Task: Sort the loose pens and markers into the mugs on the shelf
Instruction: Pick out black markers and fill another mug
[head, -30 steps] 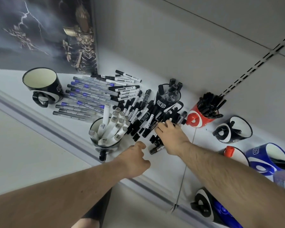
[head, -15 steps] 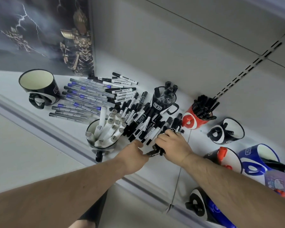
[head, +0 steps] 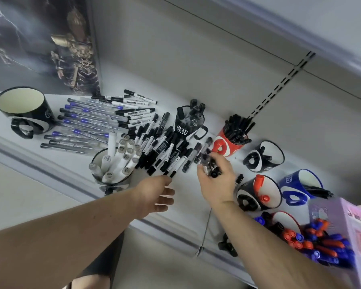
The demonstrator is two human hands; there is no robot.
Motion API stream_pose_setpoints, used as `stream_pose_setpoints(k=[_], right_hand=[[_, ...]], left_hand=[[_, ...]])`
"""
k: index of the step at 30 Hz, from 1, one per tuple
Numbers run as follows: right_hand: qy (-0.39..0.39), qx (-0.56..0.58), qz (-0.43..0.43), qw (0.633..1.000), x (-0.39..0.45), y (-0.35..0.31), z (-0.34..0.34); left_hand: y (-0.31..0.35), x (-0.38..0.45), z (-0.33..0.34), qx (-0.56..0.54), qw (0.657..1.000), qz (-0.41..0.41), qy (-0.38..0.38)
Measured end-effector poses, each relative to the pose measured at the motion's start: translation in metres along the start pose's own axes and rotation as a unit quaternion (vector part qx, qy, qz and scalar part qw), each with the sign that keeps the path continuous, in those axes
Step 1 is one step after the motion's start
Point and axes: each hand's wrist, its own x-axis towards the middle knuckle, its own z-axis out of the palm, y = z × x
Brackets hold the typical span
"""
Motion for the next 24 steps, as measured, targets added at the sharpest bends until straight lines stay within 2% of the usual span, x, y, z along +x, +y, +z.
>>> stream_pose_setpoints(k=[3,7,9,13,18,24], right_hand=[[-0.006,-0.039,-0.131,0.991,-0.013,-0.008,-0.001],[-0.084,-0.039,-0.203,0.975,-0.031,-0.021,0.0],[-0.104,-0.029,-0.262,0.959,-0.038,-0.024,-0.002],[-0.135,-0.064,-0.337,0.93,-0.038,-0.022,-0.006],[-0.214,-0.147,-0.339,0.904,-0.043,-0.021,-0.02],[-0.369,-0.22,-0.291,0.855,-0.045,-0.019,-0.042]], left_hand=[[0.006,-0.003,0.011,-0.025,0.996,-0.049,-0.076],[0.019,-0.013,0.024,-0.055,0.975,-0.075,-0.2],[0.025,-0.021,0.029,-0.093,0.969,-0.082,-0.215],[0.029,-0.023,0.031,-0.076,0.968,-0.094,-0.22],[0.031,-0.022,0.036,-0.028,0.97,-0.068,-0.231],[0.034,-0.02,0.036,0.003,0.976,-0.033,-0.213]])
